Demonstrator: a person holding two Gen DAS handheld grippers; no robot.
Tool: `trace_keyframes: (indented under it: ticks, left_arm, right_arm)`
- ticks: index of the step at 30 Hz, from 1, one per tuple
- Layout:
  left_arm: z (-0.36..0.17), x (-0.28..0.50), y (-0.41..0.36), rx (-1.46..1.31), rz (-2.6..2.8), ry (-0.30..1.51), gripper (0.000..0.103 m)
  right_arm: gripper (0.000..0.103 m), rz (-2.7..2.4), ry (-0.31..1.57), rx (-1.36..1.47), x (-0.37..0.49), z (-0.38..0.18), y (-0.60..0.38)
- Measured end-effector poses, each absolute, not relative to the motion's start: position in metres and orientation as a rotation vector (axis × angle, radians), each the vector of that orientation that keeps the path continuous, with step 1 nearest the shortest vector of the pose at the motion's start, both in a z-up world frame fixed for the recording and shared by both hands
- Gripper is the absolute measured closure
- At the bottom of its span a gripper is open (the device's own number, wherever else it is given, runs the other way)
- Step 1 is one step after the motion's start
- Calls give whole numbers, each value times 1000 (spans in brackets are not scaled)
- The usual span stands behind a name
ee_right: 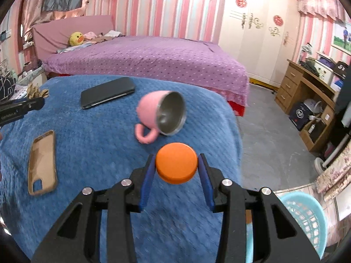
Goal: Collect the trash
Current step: 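Carry the orange cap and brown paper over the blue basket, then open the left tool to drop the brown paper while the right tool drops the cap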
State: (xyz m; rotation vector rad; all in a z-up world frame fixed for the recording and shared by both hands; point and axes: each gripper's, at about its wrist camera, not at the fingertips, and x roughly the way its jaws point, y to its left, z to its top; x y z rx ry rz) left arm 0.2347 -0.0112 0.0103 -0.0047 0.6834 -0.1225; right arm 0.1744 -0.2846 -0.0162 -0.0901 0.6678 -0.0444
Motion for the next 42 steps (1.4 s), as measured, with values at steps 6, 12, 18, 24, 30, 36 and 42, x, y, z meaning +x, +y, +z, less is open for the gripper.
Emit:
trace_keyframes:
  ticks: [6, 12, 18, 24, 30, 36, 42]
  left_arm:
    - [9, 216, -34, -16, -165, 669, 55]
    - [9, 197, -72, 13, -233, 643, 55]
    - [4, 176, -143, 58, -299, 608, 55]
    - [-5, 150, -225, 32, -414, 617, 54]
    - [-13, 125, -301, 79, -499, 628, 54]
    - [-21, 108, -349, 103, -540, 636, 53]
    - [-30, 106, -369, 90, -556, 664, 53]
  right_arm:
    - [63, -96, 644, -45, 143, -13, -329]
    - [63, -160, 656, 3, 119, -21, -386]
    - [63, -228, 648, 38, 101, -27, -437]
    - [63, -280, 630, 80, 86, -30, -473]
    - [63, -332, 639, 106, 74, -37, -508]
    - [63, -361, 641, 122, 62, -45, -528]
    - [63, -356, 638, 142, 59, -50, -534]
